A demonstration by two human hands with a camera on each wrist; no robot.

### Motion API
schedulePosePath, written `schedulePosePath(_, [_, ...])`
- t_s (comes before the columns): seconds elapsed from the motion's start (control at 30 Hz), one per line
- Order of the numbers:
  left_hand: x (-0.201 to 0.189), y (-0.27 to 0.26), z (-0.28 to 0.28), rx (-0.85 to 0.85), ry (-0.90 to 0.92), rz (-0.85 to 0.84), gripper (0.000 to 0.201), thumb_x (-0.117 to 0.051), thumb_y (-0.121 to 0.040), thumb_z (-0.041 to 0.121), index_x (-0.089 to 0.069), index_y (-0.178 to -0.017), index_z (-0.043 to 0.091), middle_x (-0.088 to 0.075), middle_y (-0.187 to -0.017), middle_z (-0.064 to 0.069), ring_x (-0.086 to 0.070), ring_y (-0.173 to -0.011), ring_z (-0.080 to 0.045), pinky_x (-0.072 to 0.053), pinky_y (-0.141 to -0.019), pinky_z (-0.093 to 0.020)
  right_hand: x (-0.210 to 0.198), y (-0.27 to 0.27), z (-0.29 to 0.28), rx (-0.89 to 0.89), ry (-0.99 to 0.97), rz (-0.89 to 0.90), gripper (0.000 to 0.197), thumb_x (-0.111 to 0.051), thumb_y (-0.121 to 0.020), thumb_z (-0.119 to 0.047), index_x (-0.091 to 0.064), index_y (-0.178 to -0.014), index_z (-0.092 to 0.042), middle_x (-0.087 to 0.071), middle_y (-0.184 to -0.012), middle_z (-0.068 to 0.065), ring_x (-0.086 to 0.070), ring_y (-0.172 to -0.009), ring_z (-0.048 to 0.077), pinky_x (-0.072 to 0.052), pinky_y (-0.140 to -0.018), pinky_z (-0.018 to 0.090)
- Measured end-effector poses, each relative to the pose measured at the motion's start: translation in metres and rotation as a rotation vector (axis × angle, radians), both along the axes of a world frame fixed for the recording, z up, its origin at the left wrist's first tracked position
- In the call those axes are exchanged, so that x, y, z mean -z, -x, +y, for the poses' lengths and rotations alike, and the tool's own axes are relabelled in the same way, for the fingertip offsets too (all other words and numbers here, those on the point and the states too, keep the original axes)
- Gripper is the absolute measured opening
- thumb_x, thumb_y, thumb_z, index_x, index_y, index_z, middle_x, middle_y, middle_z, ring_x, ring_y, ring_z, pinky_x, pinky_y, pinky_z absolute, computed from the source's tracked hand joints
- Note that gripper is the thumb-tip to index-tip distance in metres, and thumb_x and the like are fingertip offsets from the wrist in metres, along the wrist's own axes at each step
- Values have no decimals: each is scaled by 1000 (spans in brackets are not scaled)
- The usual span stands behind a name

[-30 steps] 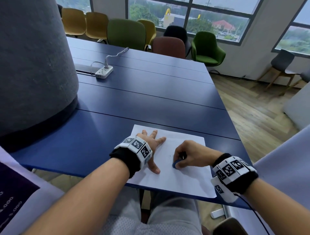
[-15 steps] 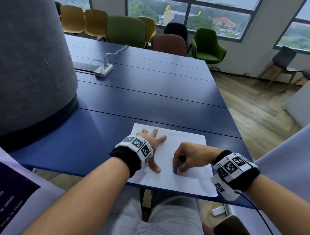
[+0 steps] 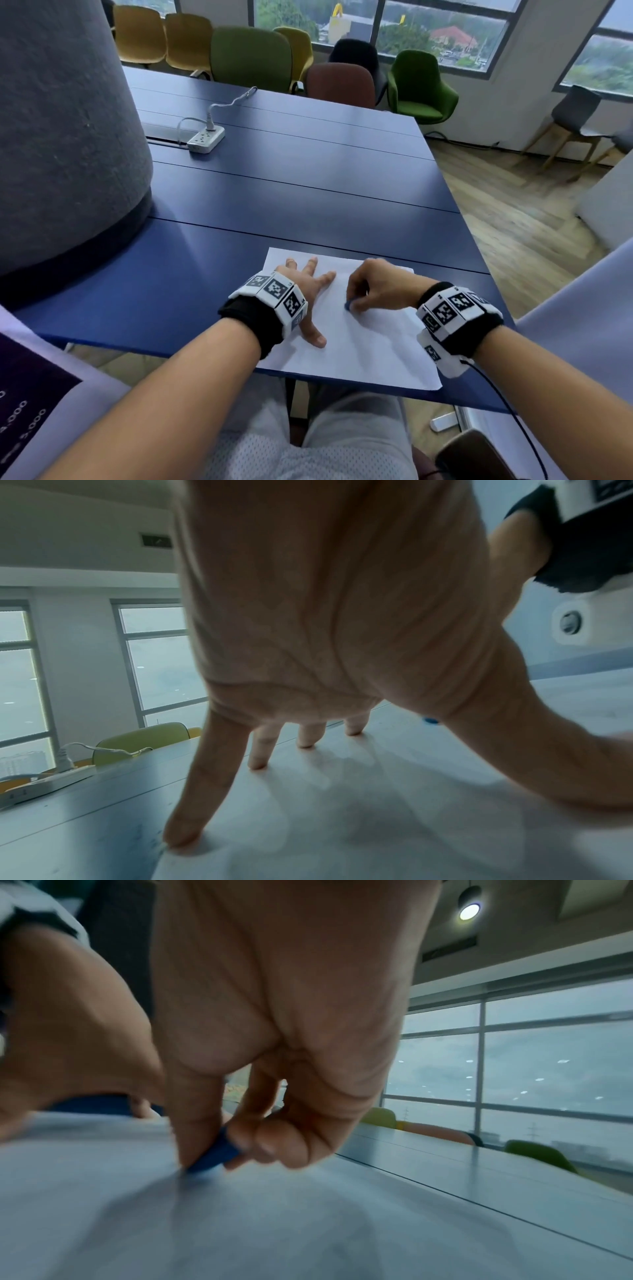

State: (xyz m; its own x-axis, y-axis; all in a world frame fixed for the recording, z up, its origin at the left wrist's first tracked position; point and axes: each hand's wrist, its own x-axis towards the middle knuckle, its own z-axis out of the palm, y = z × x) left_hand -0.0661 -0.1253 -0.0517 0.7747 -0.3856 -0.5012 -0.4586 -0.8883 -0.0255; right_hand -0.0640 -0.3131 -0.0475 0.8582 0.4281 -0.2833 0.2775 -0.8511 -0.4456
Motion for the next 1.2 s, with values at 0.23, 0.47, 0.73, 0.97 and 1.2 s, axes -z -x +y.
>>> schedulePosePath(0.23, [-1,4,5,2,2,27,134,-80,-56,70,9,-153,44,15,-163,2,3,-149,-39,-24,-115,-54,6,4,-12,27,-43,-13,4,-77,-75,-19,-74,-77,-20,-68,-71,-8,-54,-56,-2,-40,-54,11])
schedulePosePath(0.47, [-13,-1,-3,-49,26,83,121,-72,-58,78,-10,-154,39,4,-165,0,-12,-148,-39,-25,-112,-57,21,1,-51,362,-115,-99,7,-68,-84,-20,-66,-85,-14,-66,-75,0,-58,-59,8,-50,-58,24])
schedulePosePath(0.73, [-2,-6,-17,-31,42,14,122,-84,-53,66,-17,-149,34,-15,-156,-12,-27,-134,-46,-46,-94,-57,11,-18,-21,225,-19,-114,13,-69,-84,-24,-70,-86,-11,-69,-83,0,-63,-74,13,-51,-65,23])
schedulePosePath(0.97, [1,-12,-20,-50,10,40,134,-82,-52,69,2,-153,43,13,-163,-10,-8,-143,-52,-36,-106,-61,7,-24,-10,114,23,-57,13,-71,-82,-25,-72,-84,-12,-70,-80,1,-62,-70,13,-50,-64,24])
schedulePosePath(1.2, [2,-12,-22,-55,0,52,135,-82,-54,69,7,-153,43,17,-162,-10,-1,-143,-55,-29,-109,-64,2,-33,-13,147,60,-55,19,-69,-85,-29,-68,-83,-10,-67,-78,4,-60,-59,14,-48,-50,22])
